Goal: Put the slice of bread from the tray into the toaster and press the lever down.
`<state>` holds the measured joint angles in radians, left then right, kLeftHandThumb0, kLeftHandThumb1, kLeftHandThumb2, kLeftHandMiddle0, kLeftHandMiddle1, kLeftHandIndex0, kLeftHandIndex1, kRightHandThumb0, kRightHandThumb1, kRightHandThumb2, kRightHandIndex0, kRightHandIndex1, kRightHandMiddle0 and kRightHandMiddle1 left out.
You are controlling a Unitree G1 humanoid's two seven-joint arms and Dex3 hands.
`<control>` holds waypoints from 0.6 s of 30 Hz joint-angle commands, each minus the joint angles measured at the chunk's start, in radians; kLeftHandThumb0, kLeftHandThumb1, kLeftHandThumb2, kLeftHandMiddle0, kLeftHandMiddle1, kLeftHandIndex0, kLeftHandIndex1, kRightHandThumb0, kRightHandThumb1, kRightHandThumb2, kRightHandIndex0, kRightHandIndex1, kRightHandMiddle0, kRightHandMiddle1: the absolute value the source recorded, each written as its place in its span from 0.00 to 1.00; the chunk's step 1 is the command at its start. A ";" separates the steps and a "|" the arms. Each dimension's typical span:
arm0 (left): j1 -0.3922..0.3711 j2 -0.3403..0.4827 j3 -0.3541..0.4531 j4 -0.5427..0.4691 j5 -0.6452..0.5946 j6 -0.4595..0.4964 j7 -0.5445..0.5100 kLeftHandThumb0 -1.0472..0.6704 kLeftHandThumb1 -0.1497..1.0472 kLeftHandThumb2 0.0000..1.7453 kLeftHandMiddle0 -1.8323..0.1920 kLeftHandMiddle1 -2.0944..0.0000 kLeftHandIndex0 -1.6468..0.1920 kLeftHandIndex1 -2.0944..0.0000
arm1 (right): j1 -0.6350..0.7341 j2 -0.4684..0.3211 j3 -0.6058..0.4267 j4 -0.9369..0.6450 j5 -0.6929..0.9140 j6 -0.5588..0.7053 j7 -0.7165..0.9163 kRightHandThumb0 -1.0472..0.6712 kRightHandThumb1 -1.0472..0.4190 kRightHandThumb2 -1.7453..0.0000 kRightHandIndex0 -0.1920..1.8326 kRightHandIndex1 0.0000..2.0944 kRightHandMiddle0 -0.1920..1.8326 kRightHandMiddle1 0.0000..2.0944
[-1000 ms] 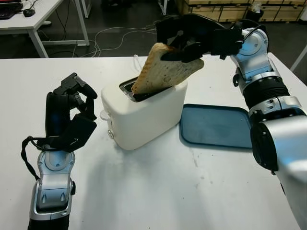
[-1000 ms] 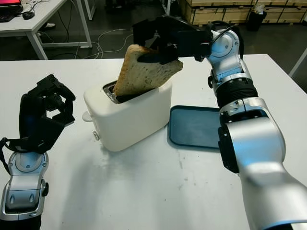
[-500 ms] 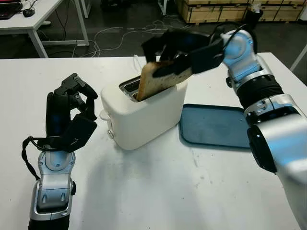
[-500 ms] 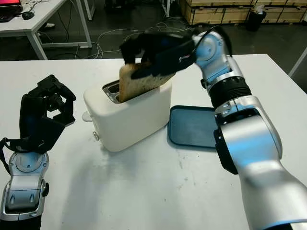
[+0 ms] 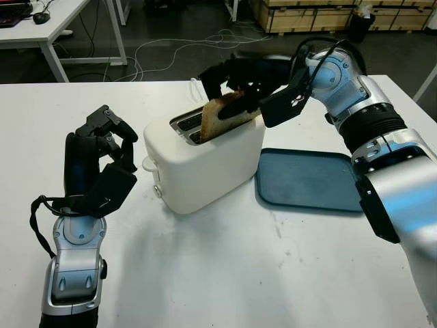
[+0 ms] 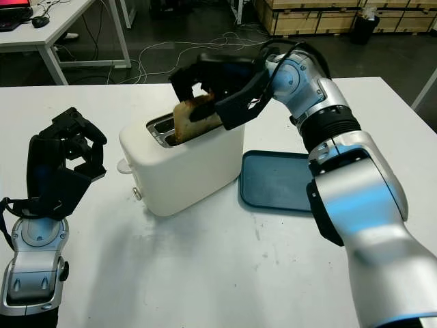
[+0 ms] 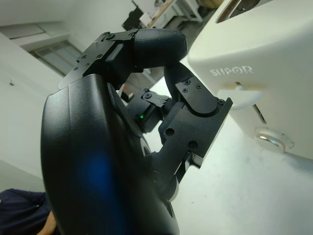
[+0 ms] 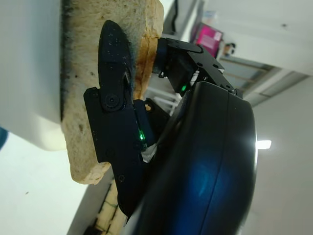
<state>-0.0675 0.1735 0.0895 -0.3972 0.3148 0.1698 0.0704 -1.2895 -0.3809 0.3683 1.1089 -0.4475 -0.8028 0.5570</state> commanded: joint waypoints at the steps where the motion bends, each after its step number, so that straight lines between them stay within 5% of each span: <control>1: 0.003 -0.001 -0.001 -0.002 0.002 -0.016 0.008 0.52 0.64 0.61 0.44 0.17 0.57 0.17 | -0.032 -0.020 0.022 -0.002 -0.038 -0.032 -0.030 0.05 0.09 0.89 0.34 0.48 0.46 0.21; 2: 0.002 -0.002 -0.001 -0.003 0.001 -0.013 0.007 0.52 0.64 0.61 0.44 0.17 0.57 0.17 | -0.038 -0.023 0.029 -0.005 -0.052 -0.041 -0.041 0.03 0.09 0.92 0.24 0.41 0.41 0.10; 5: 0.000 -0.002 0.000 -0.007 -0.002 -0.002 0.002 0.52 0.64 0.61 0.43 0.17 0.57 0.17 | -0.055 -0.041 0.055 -0.022 -0.114 -0.064 -0.121 0.03 0.09 0.97 0.12 0.33 0.34 0.01; 10: -0.003 0.001 0.000 -0.007 -0.002 -0.001 -0.001 0.52 0.64 0.61 0.43 0.17 0.57 0.17 | -0.089 -0.074 0.080 -0.036 -0.199 -0.093 -0.267 0.06 0.12 1.00 0.10 0.23 0.27 0.00; 18: -0.011 0.003 -0.002 -0.006 -0.001 0.003 -0.005 0.52 0.64 0.61 0.43 0.17 0.57 0.17 | -0.114 -0.111 0.067 -0.031 -0.212 -0.081 -0.367 0.10 0.16 1.00 0.09 0.28 0.28 0.01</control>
<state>-0.0682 0.1735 0.0896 -0.3972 0.3126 0.1701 0.0674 -1.3818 -0.4787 0.4454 1.0776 -0.6611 -0.8827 0.2124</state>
